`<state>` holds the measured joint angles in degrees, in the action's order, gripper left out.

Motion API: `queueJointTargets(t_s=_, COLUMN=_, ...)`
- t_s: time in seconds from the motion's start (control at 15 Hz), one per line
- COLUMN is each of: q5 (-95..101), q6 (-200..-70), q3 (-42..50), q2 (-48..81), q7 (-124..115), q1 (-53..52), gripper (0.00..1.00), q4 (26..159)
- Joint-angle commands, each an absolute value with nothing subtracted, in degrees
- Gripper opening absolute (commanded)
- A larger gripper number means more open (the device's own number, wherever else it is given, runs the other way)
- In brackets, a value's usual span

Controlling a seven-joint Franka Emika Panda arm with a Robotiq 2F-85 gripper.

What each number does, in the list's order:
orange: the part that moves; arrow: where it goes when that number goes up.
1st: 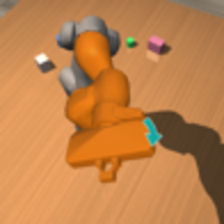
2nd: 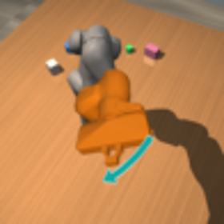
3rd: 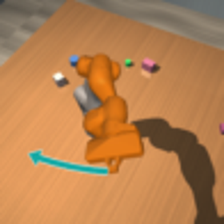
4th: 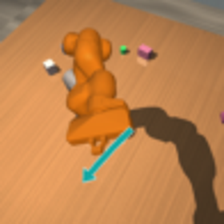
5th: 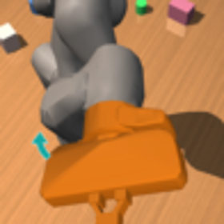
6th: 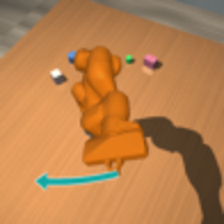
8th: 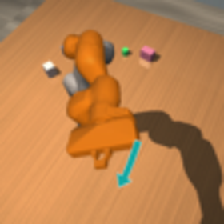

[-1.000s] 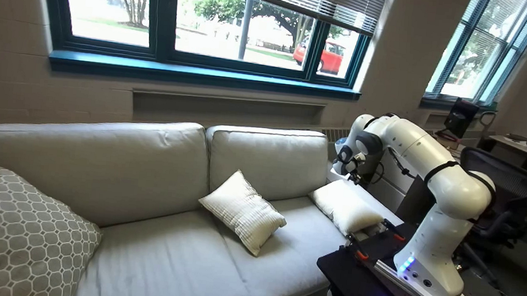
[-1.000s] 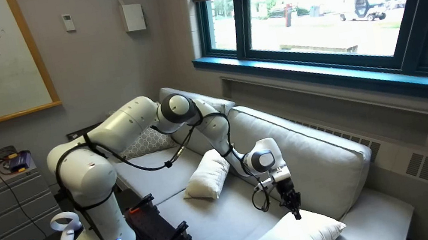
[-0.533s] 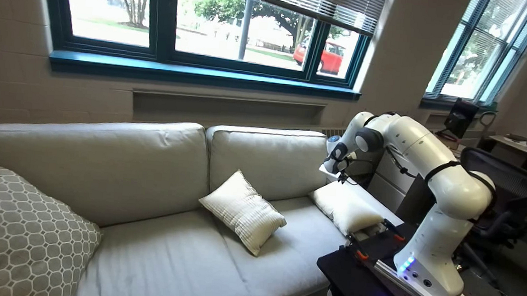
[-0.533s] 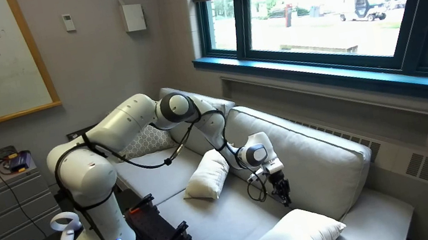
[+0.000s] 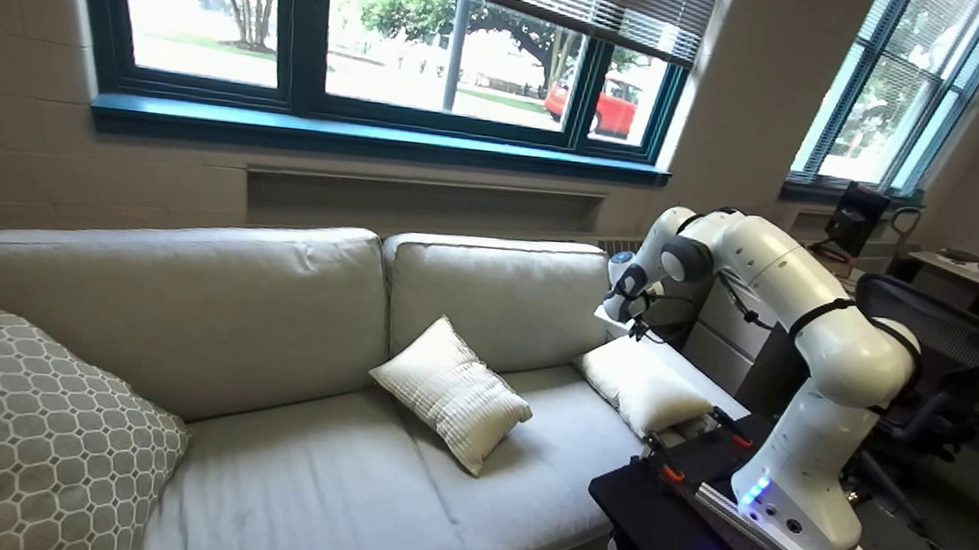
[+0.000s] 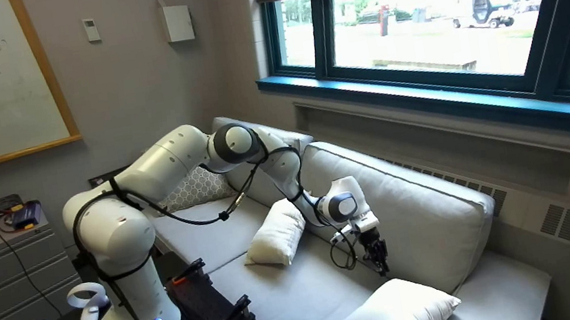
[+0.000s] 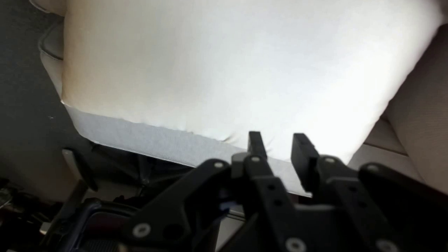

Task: Take the pillows and move them to the right of the couch

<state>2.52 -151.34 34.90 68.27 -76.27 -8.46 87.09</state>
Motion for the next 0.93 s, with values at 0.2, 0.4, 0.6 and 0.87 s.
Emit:
queueJointTargets(t_s=0.2, q5=3.78, q6=-151.01, q3=34.25, q2=68.35, q7=-77.45, q1=-8.11, gripper=0.42, q4=86.63)
queueJointTargets(t_s=0.4, q5=3.29, q6=-150.67, q3=33.42, q2=67.86, q7=-77.99, q1=-9.07, gripper=0.8, q4=86.77)
queueJointTargets(t_s=0.6, q5=1.98, q6=-148.46, q3=33.33, q2=68.45, q7=-81.53, q1=-9.12, gripper=0.92, q4=85.48)
queueJointTargets(t_s=0.87, q5=-0.18, q6=-143.09, q3=32.52, q2=67.96, q7=-89.66, q1=-6.23, gripper=1.0, q4=84.73)
